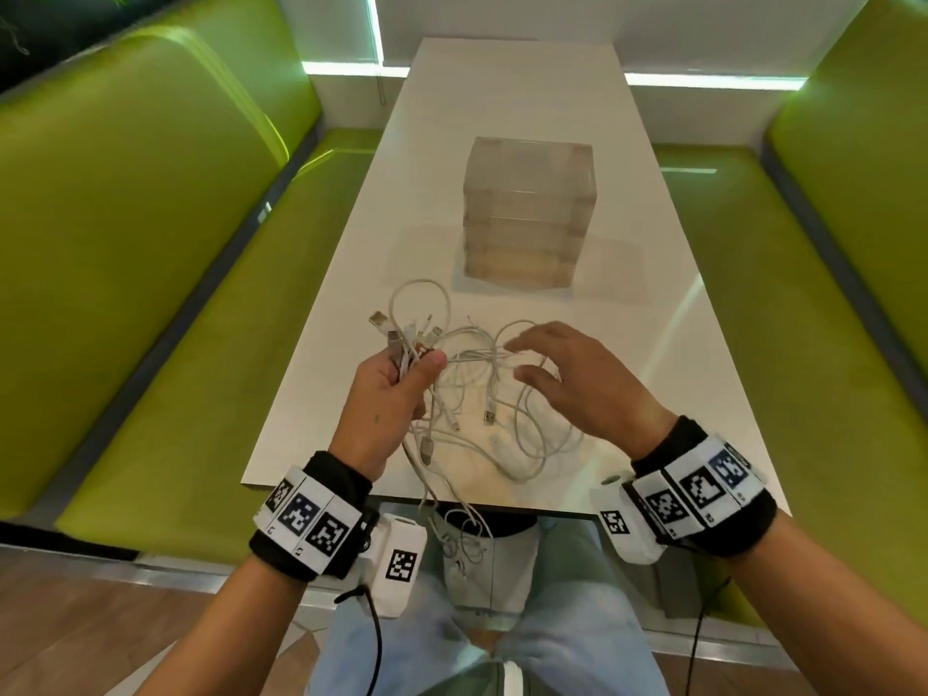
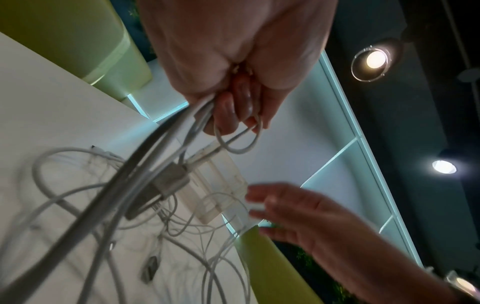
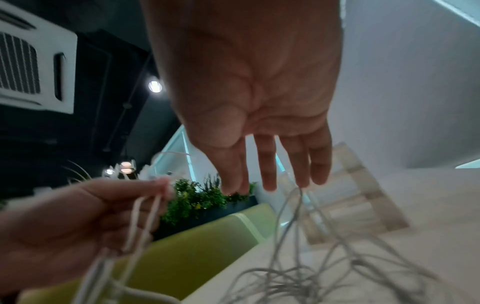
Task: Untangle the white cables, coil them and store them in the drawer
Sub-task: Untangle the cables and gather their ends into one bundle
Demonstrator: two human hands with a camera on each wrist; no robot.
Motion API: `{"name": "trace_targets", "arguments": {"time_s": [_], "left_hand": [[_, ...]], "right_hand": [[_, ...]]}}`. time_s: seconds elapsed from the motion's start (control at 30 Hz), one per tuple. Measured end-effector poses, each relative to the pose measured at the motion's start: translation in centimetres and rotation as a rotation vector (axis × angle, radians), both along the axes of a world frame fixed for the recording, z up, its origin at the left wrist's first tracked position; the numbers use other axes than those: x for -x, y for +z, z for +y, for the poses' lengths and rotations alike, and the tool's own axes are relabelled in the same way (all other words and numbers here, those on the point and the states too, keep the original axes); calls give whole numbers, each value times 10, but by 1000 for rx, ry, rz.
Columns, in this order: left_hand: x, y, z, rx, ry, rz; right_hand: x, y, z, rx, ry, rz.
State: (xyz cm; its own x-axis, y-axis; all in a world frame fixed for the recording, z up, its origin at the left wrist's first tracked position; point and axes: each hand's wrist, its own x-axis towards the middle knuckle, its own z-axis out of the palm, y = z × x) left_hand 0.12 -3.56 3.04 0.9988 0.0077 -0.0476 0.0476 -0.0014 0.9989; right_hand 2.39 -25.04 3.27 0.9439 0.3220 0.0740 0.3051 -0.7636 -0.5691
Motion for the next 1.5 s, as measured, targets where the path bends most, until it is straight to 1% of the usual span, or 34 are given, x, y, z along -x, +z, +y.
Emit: {"name": "trace_targets", "arguments": {"time_s": [0.07,0.13,0.2,0.27,0.37,0.43,0.5,0.57,0.67,0.73,0.8,0.87,0.97,1.03,1.13,1.23,1.27,1.33,1.37,1.4,1.43,1.5], "left_hand": [[5,-1,-4,-70,-72,16],[8,-2,-8,-132,-157,22],[11,-3,-9,-179,-229,34],[13,-4,-8,-192,-291,50],[16,-6,-1,-108,-305,68],[16,-11,7,24,-262,81],[13,-11,16,185,-202,71],[10,-11,21,284,-126,70],[6,-9,25,308,-44,75],[4,-8,28,314,-17,71],[2,-7,33,319,15,61],[0,-5,41,334,55,50],[-1,-3,50,345,90,53],[0,-2,52,345,96,54],[2,0,46,347,83,49],[2,2,40,399,58,51],[2,3,38,423,48,54],[2,5,37,459,21,64],[3,6,36,469,4,75],[4,8,36,478,-13,88],[6,9,35,487,-32,102],[11,10,32,510,-69,129]], "right_hand": [[10,13,12,-134,28,-40],[16,24,22,-262,53,25],[19,31,28,-439,25,121],[19,35,30,-586,-18,112],[18,35,24,-681,-62,69],[18,34,16,-698,-96,107],[19,33,7,-698,-125,151],[22,31,0,-681,-121,233],[27,24,-4,-590,-37,396],[31,18,-6,-443,16,453],[34,11,-10,-272,15,441],[36,5,-15,-191,-31,384],[36,0,-22,-232,-127,266],[35,-1,-22,-284,-131,301],[39,-4,-16,-297,-42,438],[48,-16,-10,-270,82,588],[51,-22,-8,-217,157,631],[56,-32,-5,-3,327,662],[57,-35,-3,74,364,656],[57,-37,0,85,341,648],[55,-36,4,38,276,626],[50,-32,13,-119,110,501]]}}
